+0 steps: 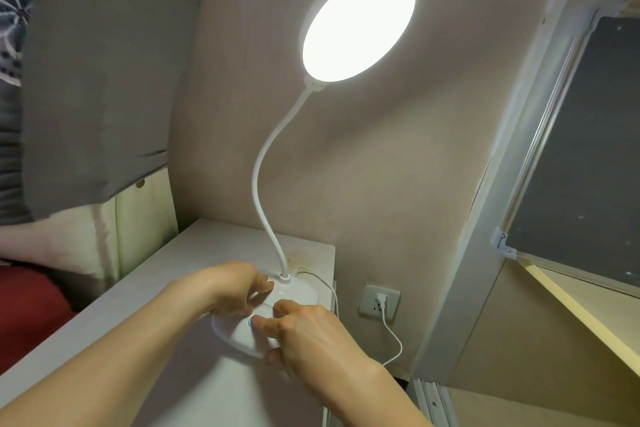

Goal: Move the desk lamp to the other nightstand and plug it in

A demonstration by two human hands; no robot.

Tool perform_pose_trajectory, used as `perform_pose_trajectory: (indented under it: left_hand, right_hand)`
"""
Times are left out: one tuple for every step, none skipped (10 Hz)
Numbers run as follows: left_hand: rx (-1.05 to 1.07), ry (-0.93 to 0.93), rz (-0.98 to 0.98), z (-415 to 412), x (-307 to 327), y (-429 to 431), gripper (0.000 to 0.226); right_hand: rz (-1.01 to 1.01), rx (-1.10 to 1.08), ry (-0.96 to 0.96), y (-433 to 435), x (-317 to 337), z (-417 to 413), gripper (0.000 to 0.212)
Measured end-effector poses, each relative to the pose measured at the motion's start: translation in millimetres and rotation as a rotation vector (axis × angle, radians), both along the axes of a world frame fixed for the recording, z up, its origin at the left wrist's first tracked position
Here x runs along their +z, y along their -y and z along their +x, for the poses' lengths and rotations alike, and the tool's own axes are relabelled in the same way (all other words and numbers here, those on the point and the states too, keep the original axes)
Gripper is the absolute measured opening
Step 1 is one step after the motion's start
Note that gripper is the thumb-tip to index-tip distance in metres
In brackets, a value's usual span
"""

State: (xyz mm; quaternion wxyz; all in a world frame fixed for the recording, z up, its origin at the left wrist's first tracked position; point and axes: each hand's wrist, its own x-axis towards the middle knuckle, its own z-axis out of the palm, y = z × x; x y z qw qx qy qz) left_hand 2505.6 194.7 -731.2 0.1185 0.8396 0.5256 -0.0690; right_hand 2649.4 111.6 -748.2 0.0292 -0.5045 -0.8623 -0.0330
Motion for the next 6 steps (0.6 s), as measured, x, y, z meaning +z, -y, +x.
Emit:
perform_pose_trajectory:
  left_hand:
    - [-0.002,0.027,0.022,0,-2,-2,0.049]
    - [-0.021,0.025,0.028,0,-4,-3,0.054]
    - [-0.020,0.030,0.025,-2,-6,-2,0.052]
    - [-0.022,0.089,0.010,-5,-9,0,0.051]
    - [-0.058,0.123,0.014,-9,-14,4,0.052]
    - [-0.048,0.228,0.041,-17,-23,12,0.049]
  right_hand:
    - [-0.012,0.004,0.022,-2,0,-1,0.043]
    - [-0.035,0.021,0.020,-4,0,-2,0.046]
    - [-0.004,0.003,-0.040,-5,-8,0,0.050]
    - [0.018,0.010,-0.057,-3,-13,3,0.052]
    - [0.009,0.030,-0.085,-6,-15,6,0.053]
    - [-0.016,0.034,-0.148,-4,-15,11,0.055]
